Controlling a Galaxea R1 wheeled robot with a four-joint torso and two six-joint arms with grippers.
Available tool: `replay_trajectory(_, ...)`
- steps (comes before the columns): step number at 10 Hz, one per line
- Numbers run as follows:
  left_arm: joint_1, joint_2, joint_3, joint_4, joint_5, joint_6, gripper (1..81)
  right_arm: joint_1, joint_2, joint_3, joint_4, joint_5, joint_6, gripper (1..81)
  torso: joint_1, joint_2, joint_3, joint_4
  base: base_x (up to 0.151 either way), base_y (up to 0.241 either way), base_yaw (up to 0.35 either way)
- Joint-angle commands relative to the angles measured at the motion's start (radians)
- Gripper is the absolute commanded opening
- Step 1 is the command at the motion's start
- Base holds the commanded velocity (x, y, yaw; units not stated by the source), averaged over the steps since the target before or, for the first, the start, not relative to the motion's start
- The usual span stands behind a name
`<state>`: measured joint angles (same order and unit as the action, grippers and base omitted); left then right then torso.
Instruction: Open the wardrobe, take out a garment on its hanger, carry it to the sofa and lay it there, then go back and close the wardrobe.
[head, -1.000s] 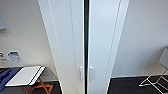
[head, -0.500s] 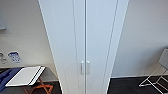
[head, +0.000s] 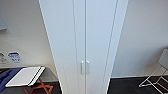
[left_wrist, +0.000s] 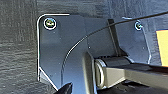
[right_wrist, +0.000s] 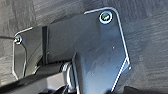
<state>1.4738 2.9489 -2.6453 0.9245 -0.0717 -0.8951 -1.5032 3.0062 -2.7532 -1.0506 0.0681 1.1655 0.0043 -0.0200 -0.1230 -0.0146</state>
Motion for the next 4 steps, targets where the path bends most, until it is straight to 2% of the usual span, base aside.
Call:
replay_trajectory(1, 0.01, 0.084, -0.071, 0.05, 0.03, 0.004, 81.1, -0.039, 0.053, 0.023, -0.101, -0.042, -0.041, 81.1, 0.0, 0.0, 0.0, 0.0, 0.0, 0.0, 0.0)
replay_trajectory(4, 0.01, 0.101, -0.073, 0.047, 0.033, 0.004, 81.1, -0.047, 0.058, 0.026, -0.12, -0.039, -0.043, 81.1, -0.002, -0.001, 0.001, 0.0, 0.0, 0.0, 0.0)
